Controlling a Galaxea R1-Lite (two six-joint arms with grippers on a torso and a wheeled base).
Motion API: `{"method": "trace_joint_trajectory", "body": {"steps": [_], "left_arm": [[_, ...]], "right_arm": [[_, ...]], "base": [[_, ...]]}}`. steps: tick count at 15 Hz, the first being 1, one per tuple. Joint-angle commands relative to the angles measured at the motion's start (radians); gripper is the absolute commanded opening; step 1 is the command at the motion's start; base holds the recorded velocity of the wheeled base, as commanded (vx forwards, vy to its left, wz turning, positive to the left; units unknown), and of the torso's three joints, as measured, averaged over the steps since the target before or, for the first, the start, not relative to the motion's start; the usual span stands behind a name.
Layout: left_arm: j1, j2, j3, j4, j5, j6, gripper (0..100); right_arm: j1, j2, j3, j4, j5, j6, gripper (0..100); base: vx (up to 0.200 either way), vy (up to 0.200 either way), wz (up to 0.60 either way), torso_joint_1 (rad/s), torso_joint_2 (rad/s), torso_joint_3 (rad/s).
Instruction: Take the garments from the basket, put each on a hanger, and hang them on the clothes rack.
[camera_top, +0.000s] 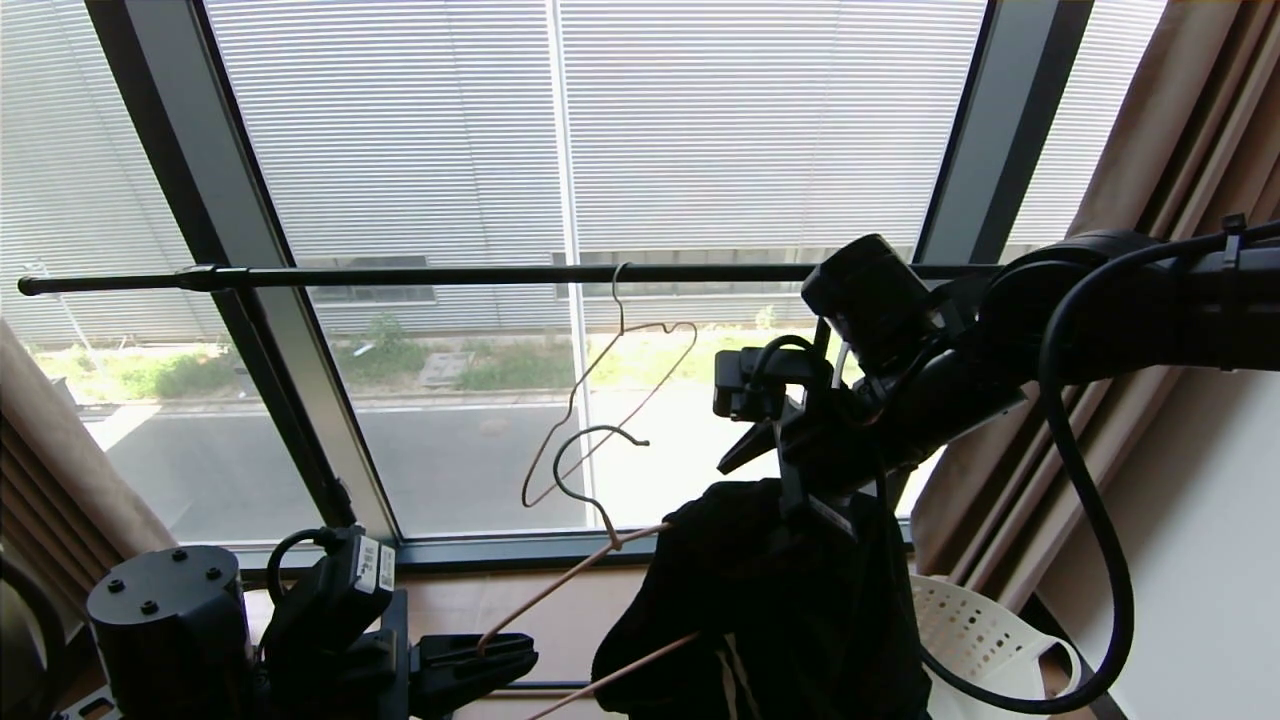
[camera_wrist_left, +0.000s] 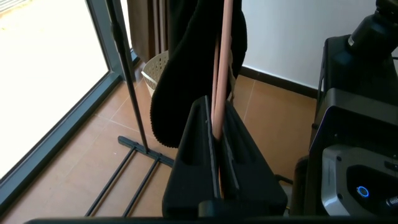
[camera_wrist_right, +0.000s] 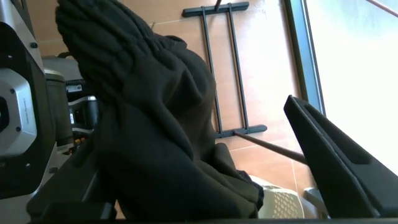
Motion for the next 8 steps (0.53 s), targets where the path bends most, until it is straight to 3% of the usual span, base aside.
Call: {"method": "trace_joint_trajectory", "body": {"steps": [1,6,7,8], "left_arm": [[-0.001,0.000,0.000,-0.001,0.000,0.000,0],[-0.001,0.001,0.000,-0.001,0.001,-0.002,0],[-0.001,0.001,0.000,-0.001,0.001,-0.002,0],[-0.001,0.001,0.000,-0.001,0.001,-0.002,0]], "right_arm": [[0.013,0.017,-0.003,-0.005,0.000,0.009,100],[0.030,0.017,-0.019,0.003,0.002,0.013,100],[0.030,0.017,-0.016,0.005,0.002,0.012,0],[0.031,0.017,-0.014,0.006,0.004,0.012,0]], "base": [[0.000,0.000,0.00,0.000,0.00,0.000],[0.000,0.000,0.00,0.000,0.00,0.000],[0.000,0.000,0.00,0.000,0.00,0.000],[0.000,0.000,0.00,0.000,0.00,0.000]]}}
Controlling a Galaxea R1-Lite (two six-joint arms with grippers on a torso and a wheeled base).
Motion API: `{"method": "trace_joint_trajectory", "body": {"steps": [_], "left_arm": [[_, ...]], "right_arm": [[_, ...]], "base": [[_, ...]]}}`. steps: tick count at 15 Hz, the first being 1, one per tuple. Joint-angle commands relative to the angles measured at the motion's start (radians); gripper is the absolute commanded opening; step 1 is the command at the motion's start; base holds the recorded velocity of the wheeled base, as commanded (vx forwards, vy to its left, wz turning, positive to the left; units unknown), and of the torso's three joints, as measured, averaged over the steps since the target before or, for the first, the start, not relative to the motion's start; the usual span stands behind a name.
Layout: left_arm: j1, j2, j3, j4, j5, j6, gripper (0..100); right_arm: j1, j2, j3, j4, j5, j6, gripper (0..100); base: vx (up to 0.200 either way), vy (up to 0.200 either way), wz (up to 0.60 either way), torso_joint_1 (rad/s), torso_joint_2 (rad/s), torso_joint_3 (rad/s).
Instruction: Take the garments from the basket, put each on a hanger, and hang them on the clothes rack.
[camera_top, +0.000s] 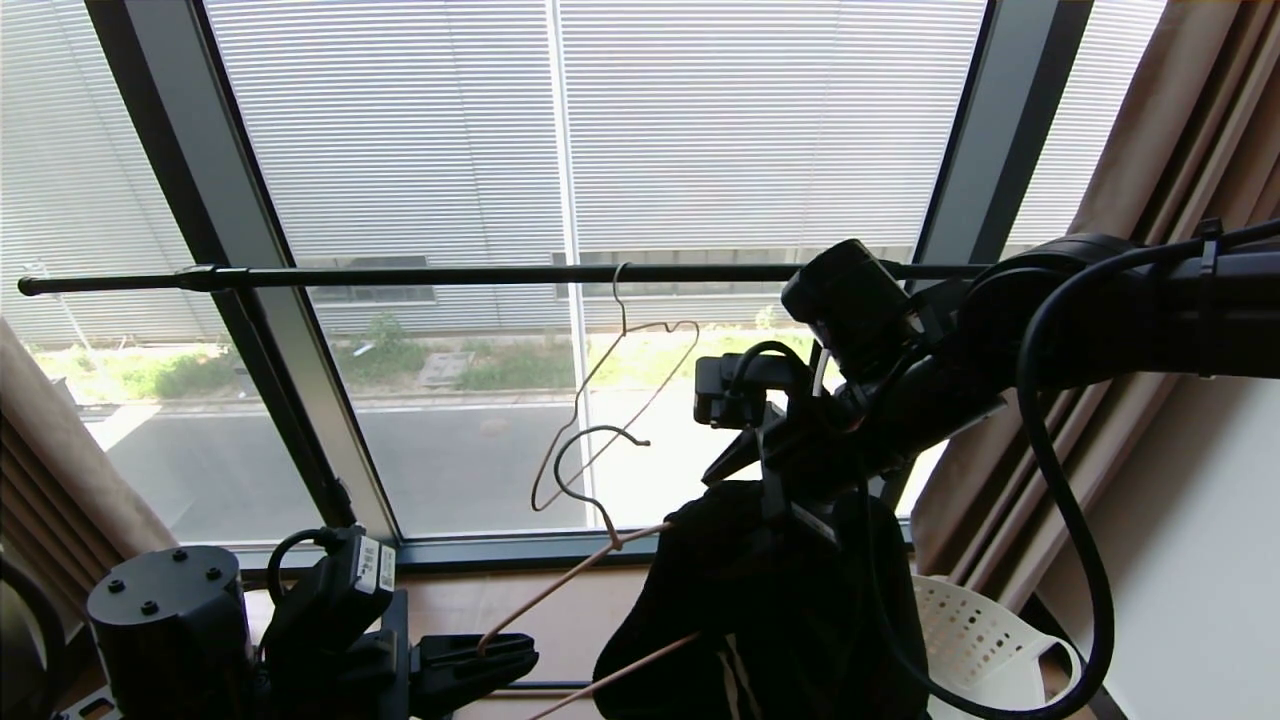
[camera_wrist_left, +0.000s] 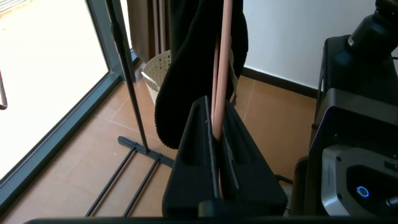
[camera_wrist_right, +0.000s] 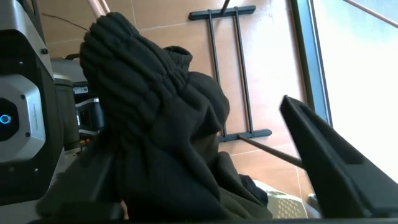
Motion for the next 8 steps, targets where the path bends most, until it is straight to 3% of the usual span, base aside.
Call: {"method": "trace_joint_trajectory", "body": {"steps": [1,8], "left_arm": [[0.000,0.001,0.000,-0.001,0.000,0.000,0],[-0.001,0.015,0.000,-0.001,-0.001,0.012,0]], "right_arm": [[0.011,0.000,0.004,0.001,0.001,0.001,0],[0.013,-0.033,0.042,0.001,0.009,-0.002,0]], "base": [[0.000,0.000,0.00,0.000,0.00,0.000],[0.000,0.000,0.00,0.000,0.00,0.000]]}}
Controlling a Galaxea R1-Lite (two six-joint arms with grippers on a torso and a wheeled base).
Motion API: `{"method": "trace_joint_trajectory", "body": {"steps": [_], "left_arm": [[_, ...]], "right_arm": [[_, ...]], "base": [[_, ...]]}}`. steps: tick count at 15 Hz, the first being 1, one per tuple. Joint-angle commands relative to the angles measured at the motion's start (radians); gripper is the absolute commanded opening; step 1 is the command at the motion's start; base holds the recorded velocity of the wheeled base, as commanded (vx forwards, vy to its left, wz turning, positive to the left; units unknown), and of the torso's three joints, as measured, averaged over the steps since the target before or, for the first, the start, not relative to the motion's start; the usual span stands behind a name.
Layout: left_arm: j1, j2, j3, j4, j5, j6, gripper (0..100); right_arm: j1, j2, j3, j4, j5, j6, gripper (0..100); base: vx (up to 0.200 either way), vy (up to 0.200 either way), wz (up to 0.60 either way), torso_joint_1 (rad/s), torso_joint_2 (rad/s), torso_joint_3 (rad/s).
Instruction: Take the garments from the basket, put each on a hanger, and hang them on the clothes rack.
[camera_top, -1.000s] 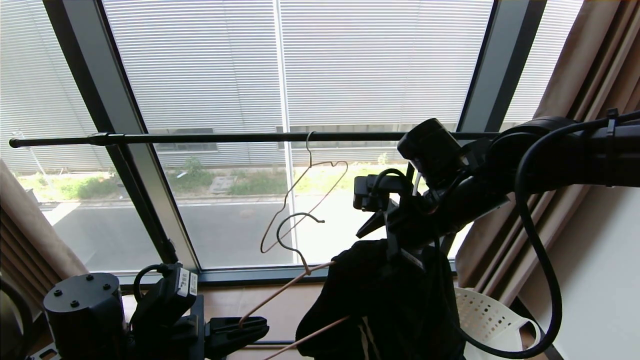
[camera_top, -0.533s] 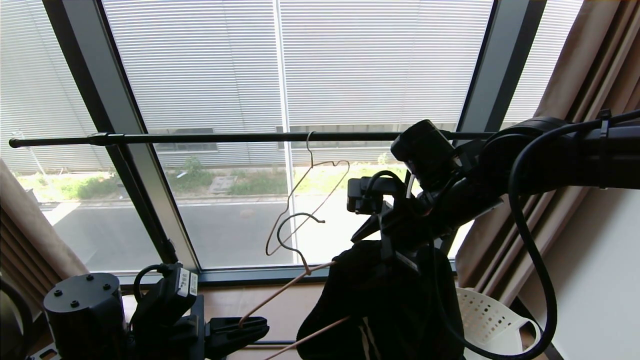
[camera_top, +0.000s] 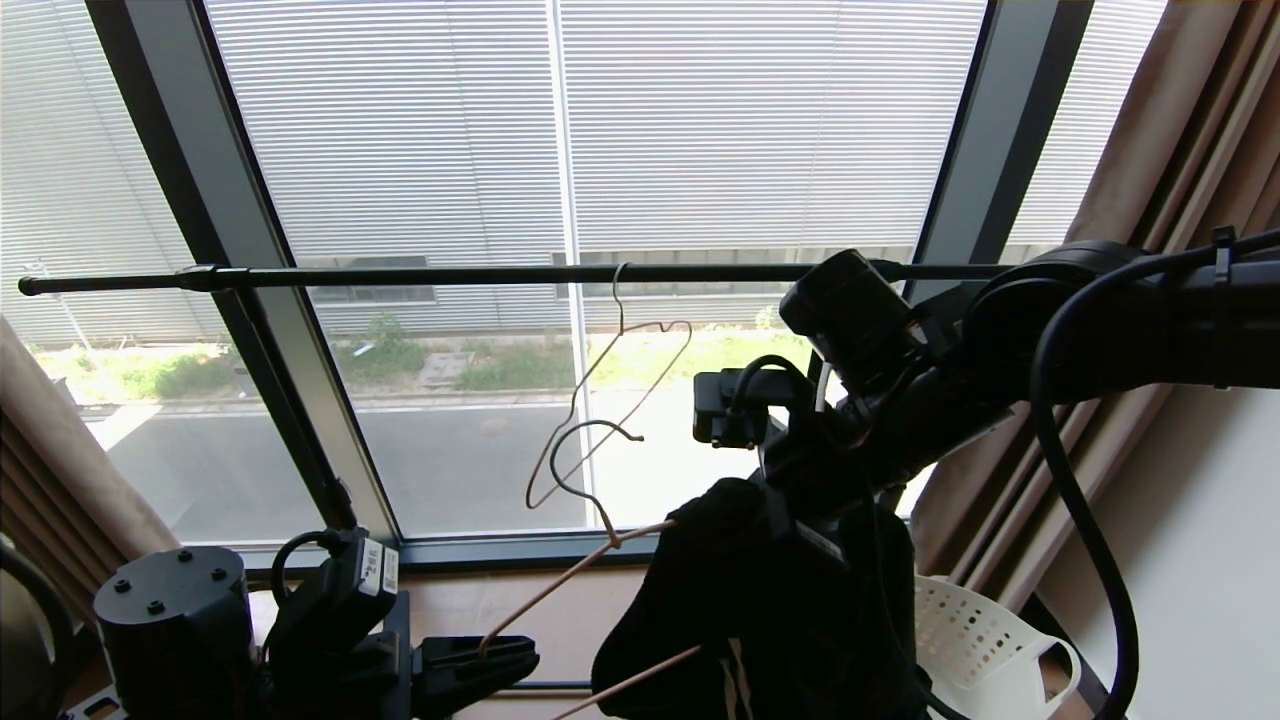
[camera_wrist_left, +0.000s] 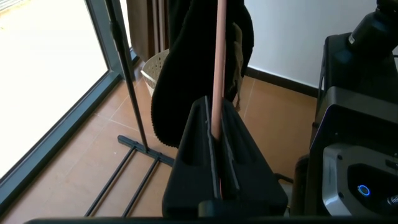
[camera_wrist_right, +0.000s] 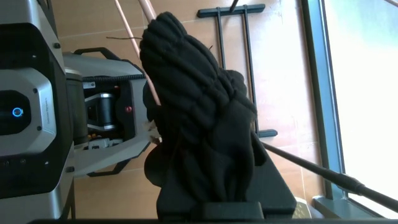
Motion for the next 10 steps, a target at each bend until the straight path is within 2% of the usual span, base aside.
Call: {"method": "trace_joint_trajectory", "body": {"steps": [1,5,6,10], "left_arm": [[0.000,0.004,0.000,-0.001,0.000,0.001,0],[0.000,0.005,0.000,-0.001,0.000,0.001,0],[0.000,0.005,0.000,-0.001,0.000,0.003,100],[0.006,0.014,0.000,-0.001,0.002,0.000,100]], "right_arm": [[0.001,-0.015,0.005,0.000,0.001,0.000,0],[0.001,-0.015,0.005,0.000,0.001,0.000,0],[0.001,-0.015,0.005,0.000,0.001,0.000,0],[0.001,-0.029,0.013,0.000,0.001,-0.002,0]], "base": [[0.000,0.000,0.00,0.000,0.00,0.000],[0.000,0.000,0.00,0.000,0.00,0.000],[0.000,0.000,0.00,0.000,0.00,0.000],[0.000,0.000,0.00,0.000,0.00,0.000]]}}
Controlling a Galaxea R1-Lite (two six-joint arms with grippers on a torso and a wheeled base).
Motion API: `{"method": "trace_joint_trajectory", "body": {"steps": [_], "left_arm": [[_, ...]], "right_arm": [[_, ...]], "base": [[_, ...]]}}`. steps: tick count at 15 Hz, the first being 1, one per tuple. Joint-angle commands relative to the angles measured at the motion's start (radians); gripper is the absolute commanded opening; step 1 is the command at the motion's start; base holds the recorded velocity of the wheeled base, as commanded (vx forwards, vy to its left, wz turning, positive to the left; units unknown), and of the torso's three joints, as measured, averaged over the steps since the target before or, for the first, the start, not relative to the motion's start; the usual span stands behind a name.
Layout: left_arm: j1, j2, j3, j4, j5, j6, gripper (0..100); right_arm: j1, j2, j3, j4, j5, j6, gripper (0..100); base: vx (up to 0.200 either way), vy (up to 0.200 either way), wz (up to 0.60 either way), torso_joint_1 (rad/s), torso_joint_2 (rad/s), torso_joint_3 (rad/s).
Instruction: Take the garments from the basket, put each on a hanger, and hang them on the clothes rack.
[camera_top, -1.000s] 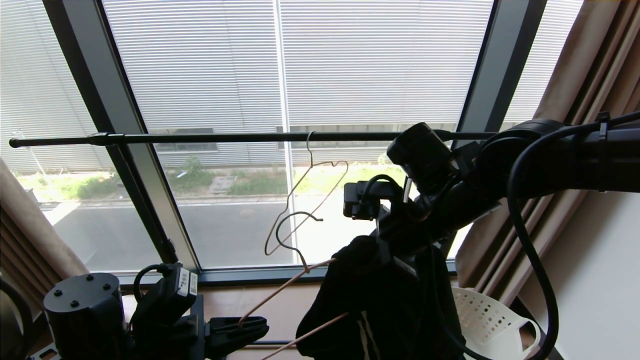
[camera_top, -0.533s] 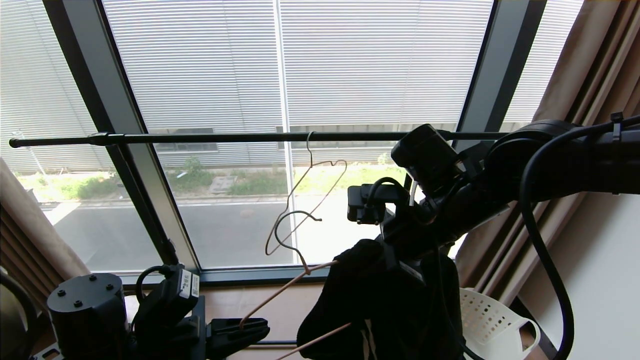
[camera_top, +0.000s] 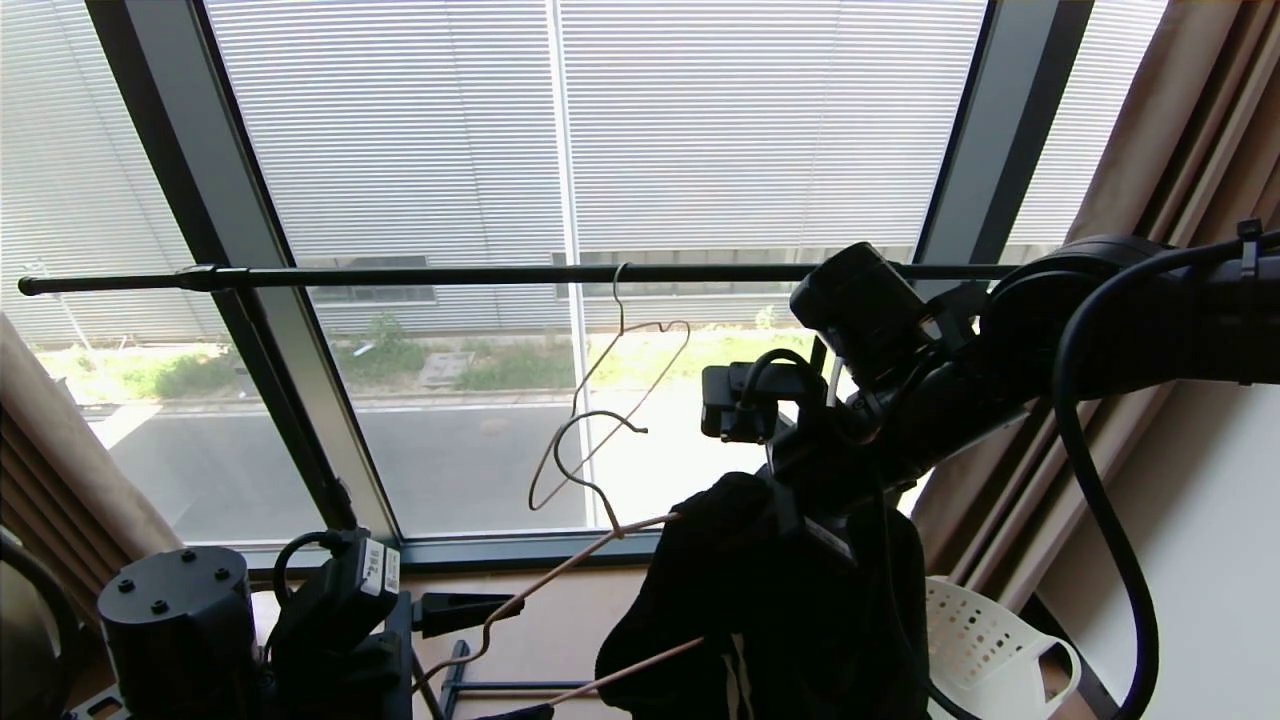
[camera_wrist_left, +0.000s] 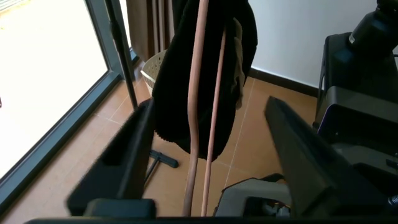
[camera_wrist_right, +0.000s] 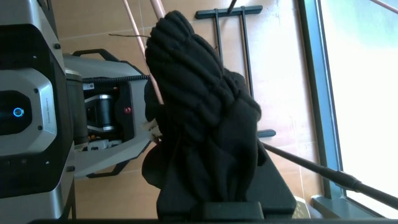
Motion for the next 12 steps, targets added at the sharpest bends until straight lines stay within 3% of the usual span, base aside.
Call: {"method": "trace_joint_trajectory", "body": {"steps": [1,6,11,12], "left_arm": [[0.007,0.004,0.000,0.000,0.001,0.000,100],[0.068,-0.097,-0.008,0.000,0.001,-0.037,100],[0.156,-0.306,0.000,0.000,0.004,-0.348,100],[0.171,-0.309,0.000,0.000,0.004,-0.370,100]], "right_arm": [[0.000,-0.021,0.016,-0.003,0.001,-0.001,0],[-0.003,-0.070,0.074,-0.011,-0.001,0.004,0],[-0.054,-0.128,0.123,-0.018,0.007,0.034,0],[-0.060,-0.145,0.136,-0.026,0.017,0.036,0]], "base": [[0.000,0.000,0.00,0.000,0.00,0.000],[0.000,0.000,0.00,0.000,0.00,0.000],[0.000,0.000,0.00,0.000,0.00,0.000],[0.000,0.000,0.00,0.000,0.00,0.000]]}}
